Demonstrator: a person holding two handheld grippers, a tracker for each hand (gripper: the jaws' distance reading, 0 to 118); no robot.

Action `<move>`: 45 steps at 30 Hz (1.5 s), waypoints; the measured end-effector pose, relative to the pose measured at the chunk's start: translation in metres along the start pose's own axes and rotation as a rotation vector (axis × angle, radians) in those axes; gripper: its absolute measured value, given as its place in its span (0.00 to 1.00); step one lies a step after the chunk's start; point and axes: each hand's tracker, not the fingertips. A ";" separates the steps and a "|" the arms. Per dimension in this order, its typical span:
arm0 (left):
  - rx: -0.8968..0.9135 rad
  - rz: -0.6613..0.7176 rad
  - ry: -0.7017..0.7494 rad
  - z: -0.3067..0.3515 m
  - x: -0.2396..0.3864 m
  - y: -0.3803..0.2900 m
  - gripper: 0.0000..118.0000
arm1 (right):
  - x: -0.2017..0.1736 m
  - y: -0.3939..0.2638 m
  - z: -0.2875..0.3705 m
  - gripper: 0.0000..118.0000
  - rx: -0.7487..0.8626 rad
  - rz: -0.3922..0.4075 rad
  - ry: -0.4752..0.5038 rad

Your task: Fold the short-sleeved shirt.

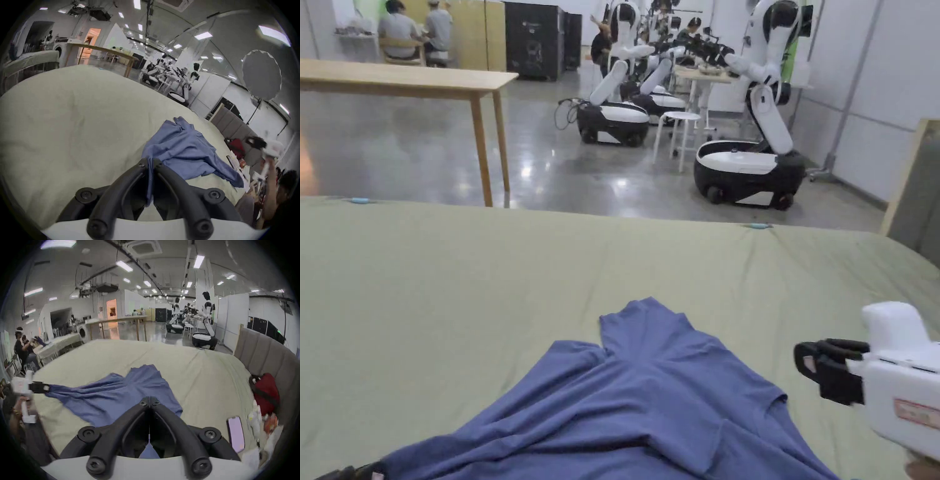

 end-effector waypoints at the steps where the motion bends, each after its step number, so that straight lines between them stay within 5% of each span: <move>1: 0.003 -0.003 -0.002 0.001 0.004 0.000 0.01 | 0.010 0.009 -0.036 0.00 -0.030 0.010 -0.012; 3: -0.002 0.006 -0.012 0.002 0.009 -0.001 0.02 | 0.029 0.020 -0.096 0.01 -0.101 -0.023 0.029; 4: -0.007 0.012 -0.015 0.002 0.011 -0.002 0.02 | 0.046 0.022 -0.130 0.12 -0.131 -0.044 0.055; 6: -0.005 0.009 -0.019 0.003 0.012 -0.002 0.02 | 0.057 0.027 -0.184 0.89 -0.176 -0.050 0.072; 7: -0.003 -0.001 -0.013 0.003 0.014 -0.002 0.02 | 0.060 0.028 -0.207 1.00 -0.226 -0.038 0.062; 14: -0.007 0.026 0.006 0.003 0.009 -0.003 0.02 | 0.066 0.021 -0.318 0.89 -0.430 0.060 -0.015; 18: 0.002 0.002 0.035 0.003 0.008 0.001 0.02 | 0.046 0.014 -0.320 0.38 -0.464 0.058 0.061; 20: 0.000 0.006 0.033 0.002 0.007 0.003 0.02 | 0.037 0.016 -0.312 0.02 -0.453 0.086 0.052; 27: 0.008 -0.014 0.026 0.003 0.010 0.006 0.02 | 0.032 0.024 -0.291 0.02 -0.371 0.044 0.014; 31: 0.026 -0.022 0.015 0.008 0.013 0.014 0.02 | 0.031 0.033 -0.197 0.02 -0.154 -0.055 0.105; 34: 0.046 -0.022 -0.005 0.010 0.017 0.019 0.02 | 0.022 0.024 -0.115 0.02 -0.056 -0.031 0.096; 38: 0.073 -0.031 -0.036 0.009 0.026 0.021 0.02 | 0.019 -0.003 -0.018 0.02 0.087 -0.130 0.085; 45: 0.104 -0.070 -0.117 0.003 0.052 0.061 0.02 | 0.022 0.001 0.029 0.02 0.122 -0.093 0.035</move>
